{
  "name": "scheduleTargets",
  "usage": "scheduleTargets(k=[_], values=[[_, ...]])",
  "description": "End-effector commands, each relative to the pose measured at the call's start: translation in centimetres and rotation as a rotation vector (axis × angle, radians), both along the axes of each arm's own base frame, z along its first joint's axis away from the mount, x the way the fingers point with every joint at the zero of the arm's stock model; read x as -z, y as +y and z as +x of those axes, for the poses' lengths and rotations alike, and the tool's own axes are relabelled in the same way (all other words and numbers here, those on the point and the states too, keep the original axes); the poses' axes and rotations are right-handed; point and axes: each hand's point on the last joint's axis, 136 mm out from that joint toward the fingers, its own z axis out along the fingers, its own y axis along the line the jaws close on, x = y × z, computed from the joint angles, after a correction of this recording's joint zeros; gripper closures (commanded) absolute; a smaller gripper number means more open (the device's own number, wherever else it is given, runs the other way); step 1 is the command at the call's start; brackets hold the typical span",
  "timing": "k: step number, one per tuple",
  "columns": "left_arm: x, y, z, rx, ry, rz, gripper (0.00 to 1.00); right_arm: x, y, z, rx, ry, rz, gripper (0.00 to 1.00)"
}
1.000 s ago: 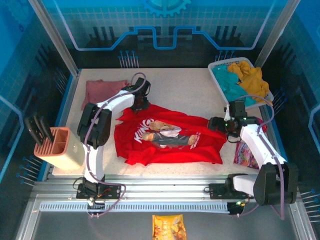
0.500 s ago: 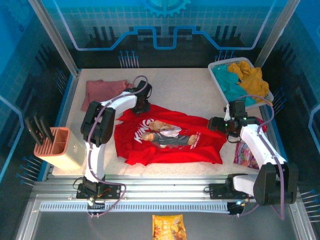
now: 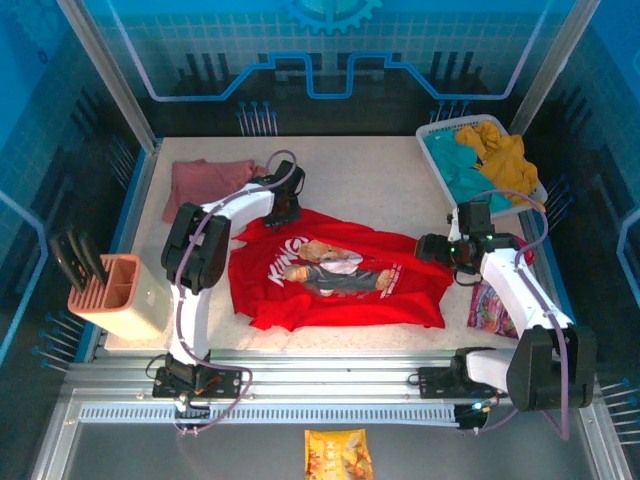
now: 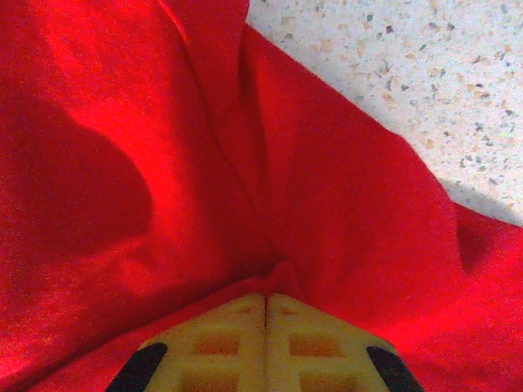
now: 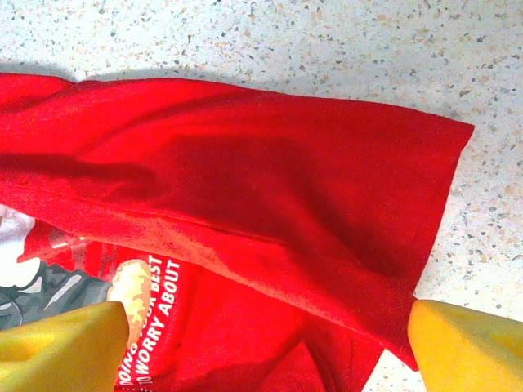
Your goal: Fold and stack the t-shirts
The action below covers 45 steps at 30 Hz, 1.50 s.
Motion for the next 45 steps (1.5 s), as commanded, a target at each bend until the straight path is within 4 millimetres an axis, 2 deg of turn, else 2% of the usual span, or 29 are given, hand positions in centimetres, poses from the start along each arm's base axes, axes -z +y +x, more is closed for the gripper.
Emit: scheduleTargets(k=[1,5,10,16,20,25,26,28,29,30,31,32,35,37,42,45], values=[[-3.7,0.2,-0.6,-0.026,-0.081,0.000,0.99,-0.5,0.7,-0.3,-0.031,-0.003,0.009,0.10],[-4.9,0.1,-2.2,-0.033,-0.115,0.013,1.00,-0.3,0.9,-0.2,-0.033,0.000,0.021,0.11],[-5.2,-0.4,-4.8,-0.042,-0.134,0.024,0.99,-0.3,1.0,-0.2,-0.039,0.001,0.025,0.11],[-4.8,-0.3,-7.8,-0.075,-0.165,0.046,0.98,-0.1,0.8,0.0,-0.020,0.006,0.023,0.11],[-3.8,-0.9,-9.2,-0.074,-0.154,0.057,0.93,0.4,0.3,0.0,0.033,0.021,0.018,0.13],[-2.7,-1.3,-10.8,-0.055,-0.117,0.064,0.83,0.7,-0.2,0.1,0.062,0.034,0.006,0.14],[-2.9,-1.2,-11.0,-0.050,-0.111,0.068,0.77,0.8,-0.4,0.1,0.070,0.036,0.005,0.13],[-3.9,-1.1,-11.0,-0.032,-0.119,0.079,0.54,0.9,-1.0,0.0,0.095,0.039,0.005,0.13],[-5.0,-1.1,-10.9,-0.015,-0.131,0.082,0.38,1.0,-1.3,0.0,0.110,0.040,0.009,0.13],[-6.2,-1.2,-10.5,0.010,-0.145,0.086,0.17,1.1,-1.6,0.0,0.127,0.040,0.018,0.12],[-7.2,-1.4,-10.1,0.039,-0.155,0.091,0.05,1.1,-1.8,0.0,0.140,0.039,0.026,0.11],[-8.6,-1.6,-9.3,0.074,-0.173,0.091,0.03,1.1,-2.0,0.0,0.149,0.040,0.039,0.10],[-11.7,-2.7,-5.8,0.212,-0.223,0.028,0.07,1.2,-2.5,0.1,0.164,0.037,0.048,0.08],[-12.5,-2.9,-3.3,0.291,-0.222,-0.029,0.12,1.4,-2.8,0.2,0.170,0.042,0.056,0.06],[-11.8,-1.6,1.8,0.403,-0.229,0.015,0.27,2.4,-3.8,0.4,0.201,0.058,0.109,0.03],[-10.4,-0.6,3.9,0.414,-0.221,-0.023,0.30,3.0,-4.1,0.8,0.217,0.062,0.141,0.05]])
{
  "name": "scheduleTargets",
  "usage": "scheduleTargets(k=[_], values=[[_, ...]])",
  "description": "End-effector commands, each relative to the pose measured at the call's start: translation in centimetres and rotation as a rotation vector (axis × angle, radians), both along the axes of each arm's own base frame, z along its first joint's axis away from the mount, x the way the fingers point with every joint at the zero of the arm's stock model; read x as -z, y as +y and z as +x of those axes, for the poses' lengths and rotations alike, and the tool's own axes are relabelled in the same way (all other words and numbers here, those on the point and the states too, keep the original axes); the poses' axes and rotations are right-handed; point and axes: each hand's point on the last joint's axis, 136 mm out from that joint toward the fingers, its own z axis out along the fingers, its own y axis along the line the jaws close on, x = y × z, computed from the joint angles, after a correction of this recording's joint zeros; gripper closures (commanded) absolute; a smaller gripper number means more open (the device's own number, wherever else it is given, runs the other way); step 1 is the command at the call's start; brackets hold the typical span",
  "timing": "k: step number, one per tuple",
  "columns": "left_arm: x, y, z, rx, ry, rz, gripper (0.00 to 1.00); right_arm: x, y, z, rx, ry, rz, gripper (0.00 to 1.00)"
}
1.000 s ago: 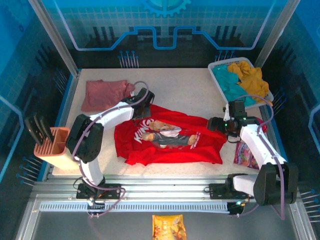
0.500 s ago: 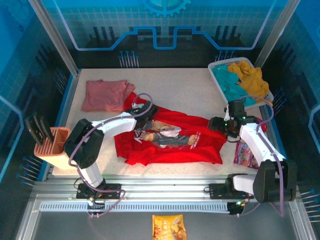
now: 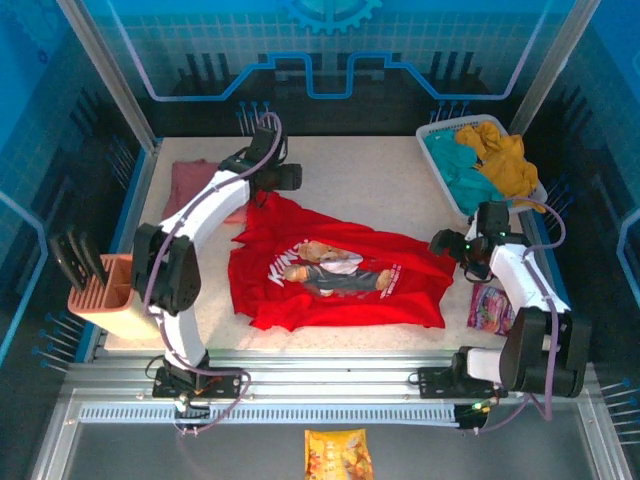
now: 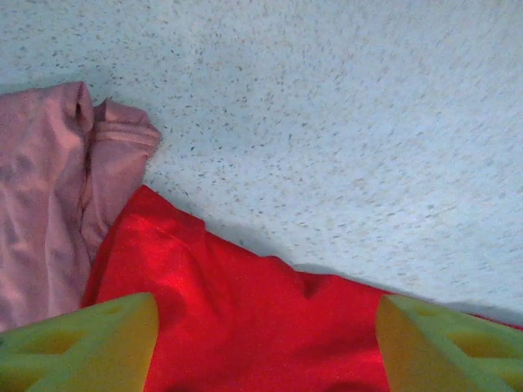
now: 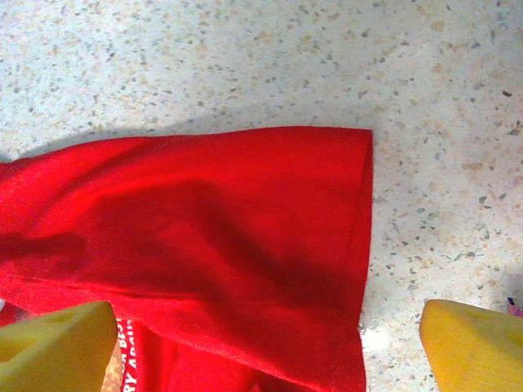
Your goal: Fold and stack the t-shirts
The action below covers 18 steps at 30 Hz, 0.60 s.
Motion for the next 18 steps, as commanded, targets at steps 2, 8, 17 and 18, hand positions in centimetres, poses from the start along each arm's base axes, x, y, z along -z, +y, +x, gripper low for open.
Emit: scheduleTargets(k=[2,8,17,18], values=[[4.2,0.2,1.6,0.135,0.074,0.015,0.30,1.2,0.2,0.3,0.002,0.010,0.059,0.06],[7.5,2.1,4.1,0.104,0.097,0.041,0.26,2.5,-0.2,0.8,0.024,0.044,0.077,0.10],[7.7,3.7,6.3,0.069,0.047,0.067,0.27,5.1,-0.2,1.1,0.032,0.097,0.101,0.12],[7.8,3.7,6.4,0.070,0.052,0.072,0.27,5.3,-0.2,1.1,0.033,0.098,0.104,0.12]])
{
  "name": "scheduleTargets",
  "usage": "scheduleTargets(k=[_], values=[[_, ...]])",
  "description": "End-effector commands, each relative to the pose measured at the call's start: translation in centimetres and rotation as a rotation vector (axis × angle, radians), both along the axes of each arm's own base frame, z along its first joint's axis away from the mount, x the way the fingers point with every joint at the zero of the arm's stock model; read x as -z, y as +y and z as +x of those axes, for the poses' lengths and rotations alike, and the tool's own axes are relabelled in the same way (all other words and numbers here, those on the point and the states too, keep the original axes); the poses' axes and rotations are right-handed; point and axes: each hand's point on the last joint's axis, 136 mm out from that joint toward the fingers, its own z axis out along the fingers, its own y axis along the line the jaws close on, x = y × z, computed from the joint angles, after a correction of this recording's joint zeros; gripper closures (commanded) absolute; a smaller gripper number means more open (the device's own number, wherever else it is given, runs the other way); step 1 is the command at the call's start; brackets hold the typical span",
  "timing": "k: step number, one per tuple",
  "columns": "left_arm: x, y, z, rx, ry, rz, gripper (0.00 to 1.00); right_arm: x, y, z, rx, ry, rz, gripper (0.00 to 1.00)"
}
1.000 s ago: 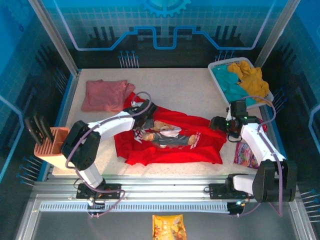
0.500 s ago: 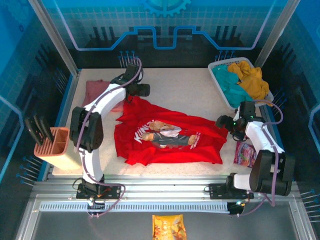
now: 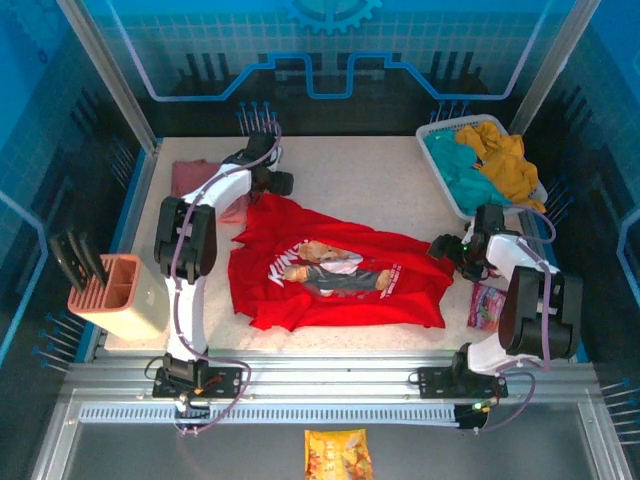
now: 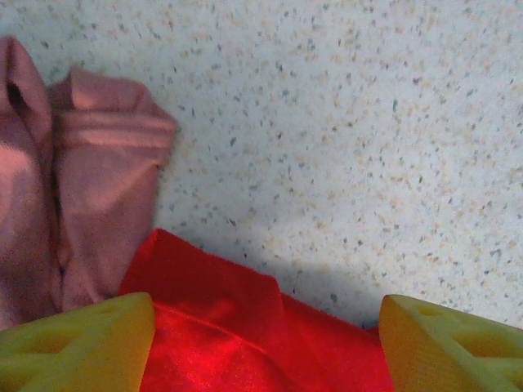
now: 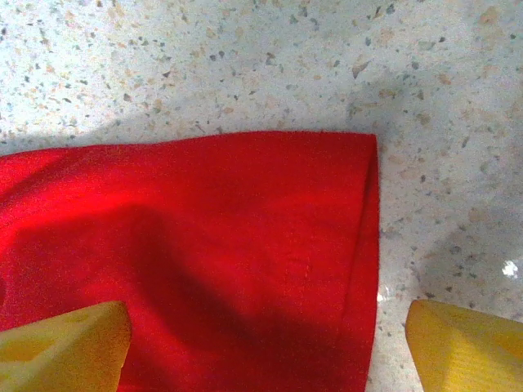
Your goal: Fold and stack the t-shirts
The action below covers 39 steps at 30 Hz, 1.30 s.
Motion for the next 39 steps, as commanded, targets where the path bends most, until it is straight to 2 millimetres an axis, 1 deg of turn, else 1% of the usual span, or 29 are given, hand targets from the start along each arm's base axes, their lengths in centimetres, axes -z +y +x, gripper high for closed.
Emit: scheduleTargets(k=[1,5,8,12,15,17,19,22,24,25,26,27,28,29,32,33,37,38,39], values=[[-0.4,0.3,1.5,0.014,-0.037,0.024,0.28,0.6,0.0,0.2,0.017,-0.004,0.031,0.13],[1.1,1.2,1.4,-0.010,0.002,0.055,0.32,1.1,0.0,0.3,0.018,0.002,0.033,0.14],[0.9,1.6,1.5,-0.024,0.001,0.039,0.35,1.1,-0.1,0.5,0.023,-0.005,0.028,0.16],[0.6,1.8,1.5,-0.041,0.005,0.038,0.39,1.4,-0.2,0.9,0.030,-0.007,0.034,0.20],[1.4,1.9,1.3,-0.059,0.054,0.045,0.42,1.6,0.0,1.4,0.030,-0.002,0.038,0.23],[2.0,2.1,1.2,-0.070,0.073,0.053,0.43,1.8,-0.3,1.6,0.031,0.012,0.004,0.25],[2.3,2.5,1.1,-0.086,0.081,0.064,0.48,2.0,-0.7,1.7,0.035,0.023,-0.041,0.26],[2.4,2.4,1.0,-0.087,0.086,0.063,0.51,2.2,-0.7,1.9,0.024,0.037,-0.076,0.33],[2.5,2.5,0.9,-0.092,0.091,0.064,0.53,2.3,-0.2,2.2,0.002,0.049,-0.083,0.45],[2.4,2.5,0.9,-0.097,0.093,0.064,0.54,2.4,0.1,2.3,-0.007,0.051,-0.087,0.49],[2.4,2.6,0.9,-0.101,0.098,0.063,0.60,2.5,0.3,2.4,-0.015,0.048,-0.090,0.60],[2.4,2.6,0.9,-0.106,0.103,0.063,0.62,2.6,0.5,2.3,-0.022,0.053,-0.091,0.71],[2.4,2.6,0.8,-0.113,0.105,0.060,0.67,2.6,0.7,2.3,-0.031,0.055,-0.101,0.79],[2.5,2.5,0.8,-0.116,0.110,0.057,0.68,1.8,0.7,3.3,-0.036,0.029,-0.120,0.84],[2.4,2.3,1.0,-0.120,0.106,0.045,0.68,1.0,0.9,3.9,-0.048,0.010,-0.147,0.93],[2.3,2.2,1.0,-0.120,0.104,0.043,0.68,0.8,0.9,4.0,-0.050,0.006,-0.149,0.99],[1.9,2.5,1.2,-0.135,0.090,0.065,0.69,0.0,0.7,4.3,-0.049,-0.019,-0.160,1.00],[1.7,3.0,1.3,-0.147,0.088,0.087,0.68,-0.2,0.7,4.3,-0.052,-0.017,-0.166,1.00],[1.5,3.3,1.2,-0.152,0.084,0.107,0.64,-0.2,0.5,4.2,-0.052,-0.015,-0.175,1.00]])
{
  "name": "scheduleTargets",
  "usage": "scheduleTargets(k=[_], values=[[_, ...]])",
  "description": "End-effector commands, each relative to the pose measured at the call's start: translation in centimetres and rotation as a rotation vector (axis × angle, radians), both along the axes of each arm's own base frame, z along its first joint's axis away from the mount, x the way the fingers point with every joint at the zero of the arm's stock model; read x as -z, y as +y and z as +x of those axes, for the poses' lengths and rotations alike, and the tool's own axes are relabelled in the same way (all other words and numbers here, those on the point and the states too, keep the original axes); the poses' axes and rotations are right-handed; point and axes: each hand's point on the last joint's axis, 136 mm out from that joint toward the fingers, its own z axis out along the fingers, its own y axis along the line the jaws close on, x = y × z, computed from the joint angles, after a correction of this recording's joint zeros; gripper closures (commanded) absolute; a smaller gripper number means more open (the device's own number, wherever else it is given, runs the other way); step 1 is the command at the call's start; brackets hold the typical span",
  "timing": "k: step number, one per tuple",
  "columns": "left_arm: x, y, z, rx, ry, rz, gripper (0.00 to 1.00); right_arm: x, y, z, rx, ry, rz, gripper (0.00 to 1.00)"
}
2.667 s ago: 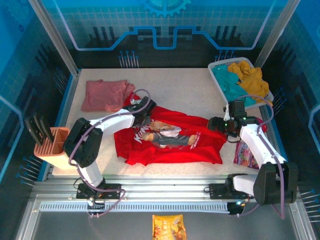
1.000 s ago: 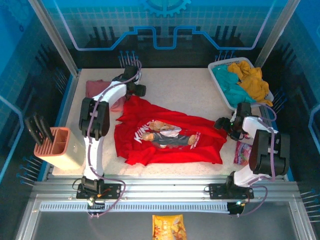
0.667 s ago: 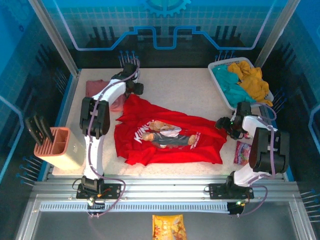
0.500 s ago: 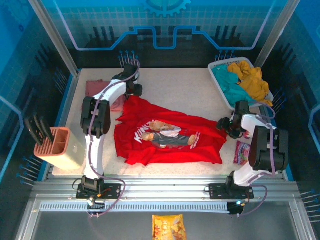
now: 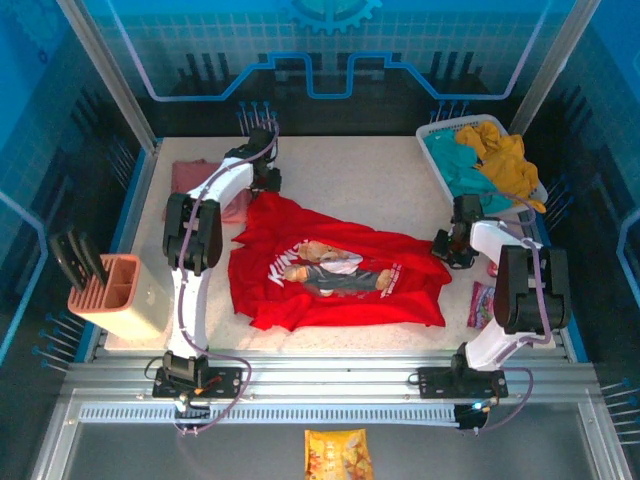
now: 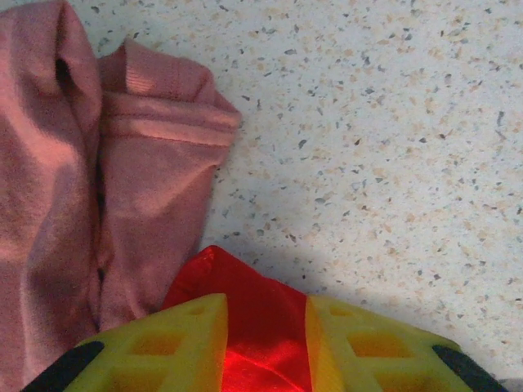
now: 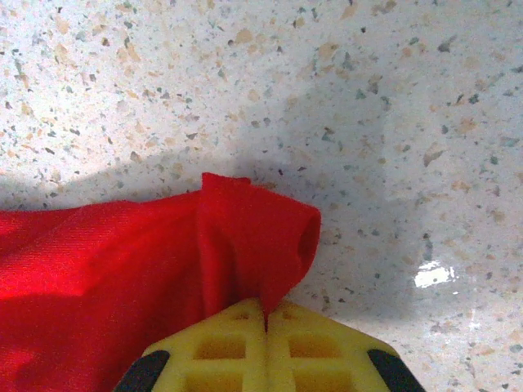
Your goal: Fold and stack the t-shirts
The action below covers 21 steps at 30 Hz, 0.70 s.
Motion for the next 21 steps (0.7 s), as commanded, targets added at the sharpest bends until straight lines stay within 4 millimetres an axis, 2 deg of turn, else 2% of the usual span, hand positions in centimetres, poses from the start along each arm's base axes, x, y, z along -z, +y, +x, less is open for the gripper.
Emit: scheduleTargets(k=[1,5,7,10,21], values=[[-0.8,1.2,0.4,-0.033,-0.009,0.063,0.59,-1.6,-0.4,1.3,-0.011,-0.057,-0.033,1.00],[-1.3,1.8,0.5,-0.030,-0.018,0.077,0.56,-1.5,-0.9,1.0,-0.003,-0.053,-0.047,1.00],[-1.2,1.6,0.7,-0.024,-0.011,0.059,0.59,-1.7,-1.0,0.9,0.002,-0.063,-0.046,1.00],[-0.6,1.2,0.8,-0.016,0.013,0.042,0.61,-2.3,-0.9,0.9,0.002,-0.084,-0.046,1.00],[0.8,2.1,0.2,-0.045,0.079,0.090,0.61,-4.2,-0.7,1.2,-0.012,-0.123,-0.036,1.00]])
